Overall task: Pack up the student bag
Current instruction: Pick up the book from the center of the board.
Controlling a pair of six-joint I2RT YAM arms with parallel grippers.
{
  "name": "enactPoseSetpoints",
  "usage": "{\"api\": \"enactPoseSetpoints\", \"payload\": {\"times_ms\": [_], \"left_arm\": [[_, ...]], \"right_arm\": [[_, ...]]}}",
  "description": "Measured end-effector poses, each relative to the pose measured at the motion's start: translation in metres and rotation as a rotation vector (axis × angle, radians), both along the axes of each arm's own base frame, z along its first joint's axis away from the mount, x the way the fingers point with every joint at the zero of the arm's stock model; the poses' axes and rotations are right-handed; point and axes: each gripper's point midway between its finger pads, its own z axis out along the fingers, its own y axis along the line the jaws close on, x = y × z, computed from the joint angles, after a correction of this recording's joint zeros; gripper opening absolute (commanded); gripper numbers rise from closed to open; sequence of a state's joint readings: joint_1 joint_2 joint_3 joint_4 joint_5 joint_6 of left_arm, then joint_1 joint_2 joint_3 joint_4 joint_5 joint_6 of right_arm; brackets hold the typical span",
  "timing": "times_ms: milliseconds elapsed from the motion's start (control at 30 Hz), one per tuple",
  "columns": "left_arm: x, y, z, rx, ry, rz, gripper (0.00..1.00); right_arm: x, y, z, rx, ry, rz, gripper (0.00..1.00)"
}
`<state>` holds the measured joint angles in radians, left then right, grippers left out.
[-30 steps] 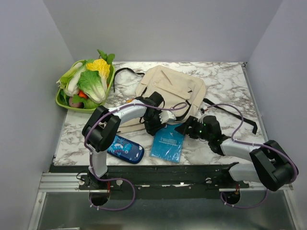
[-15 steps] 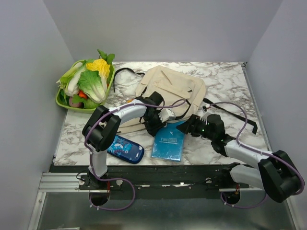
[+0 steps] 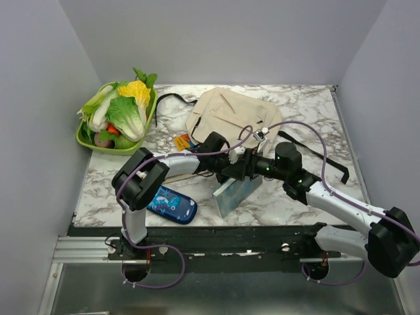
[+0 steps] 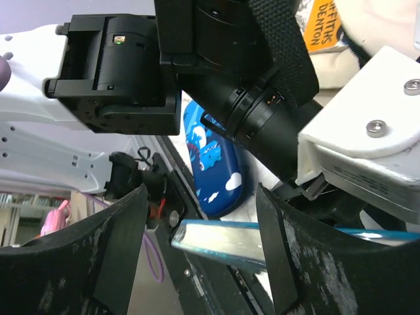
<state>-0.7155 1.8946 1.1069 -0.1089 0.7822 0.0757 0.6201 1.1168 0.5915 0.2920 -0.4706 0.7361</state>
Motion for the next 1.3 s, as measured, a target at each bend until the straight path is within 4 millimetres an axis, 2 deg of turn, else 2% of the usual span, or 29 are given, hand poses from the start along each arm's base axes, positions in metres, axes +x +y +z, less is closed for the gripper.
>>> {"api": "enactPoseSetpoints", "payload": {"times_ms": [133,233,333,433,500,567,667,767,833,900,1000,1067,1300], "left_arm": [[-0.008,-0.001,0.008,-0.064,-0.004,-0.003,0.43],[-0.003,0.002,0.013,-0.086,-0.021,0.01,0.43],[0.004,0.005,0.015,-0.095,-0.034,0.024,0.43],[0.01,0.009,0.016,-0.095,-0.041,0.038,0.43],[0.011,0.009,0.017,-0.097,-0.046,0.038,0.42],[0.011,0.009,0.019,-0.099,-0.052,0.034,0.42],[0.011,0.009,0.02,-0.098,-0.058,0.03,0.42],[0.011,0.01,0.02,-0.097,-0.06,0.029,0.42],[0.011,0.01,0.02,-0.096,-0.058,0.028,0.42],[0.01,0.01,0.02,-0.093,-0.055,0.029,0.41],[0.009,0.011,0.023,-0.093,-0.051,0.031,0.41],[0.008,0.012,0.029,-0.097,-0.053,0.033,0.41],[0.004,0.011,0.059,-0.141,-0.053,0.046,0.41]], "right_arm": [[-0.009,0.003,0.0,-0.01,0.015,0.034,0.79],[-0.01,0.0,0.005,-0.027,0.007,0.032,0.82],[-0.013,-0.005,0.023,-0.032,-0.03,0.025,0.83],[-0.014,-0.013,0.046,-0.033,-0.076,-0.003,0.91],[-0.014,-0.02,0.053,-0.056,-0.07,-0.038,0.93],[-0.015,-0.028,0.041,-0.104,-0.013,-0.069,0.95],[-0.026,-0.04,-0.002,-0.209,0.143,-0.095,0.98],[-0.05,-0.056,-0.053,-0.301,0.311,-0.105,1.0],[-0.065,-0.065,-0.078,-0.325,0.388,-0.109,1.0],[-0.077,-0.07,-0.095,-0.328,0.447,-0.11,1.0],[-0.082,-0.069,-0.105,-0.303,0.492,-0.105,1.0],[-0.08,-0.067,-0.103,-0.268,0.49,-0.104,1.0],[-0.057,-0.064,-0.071,-0.083,0.4,-0.143,1.0]]}}
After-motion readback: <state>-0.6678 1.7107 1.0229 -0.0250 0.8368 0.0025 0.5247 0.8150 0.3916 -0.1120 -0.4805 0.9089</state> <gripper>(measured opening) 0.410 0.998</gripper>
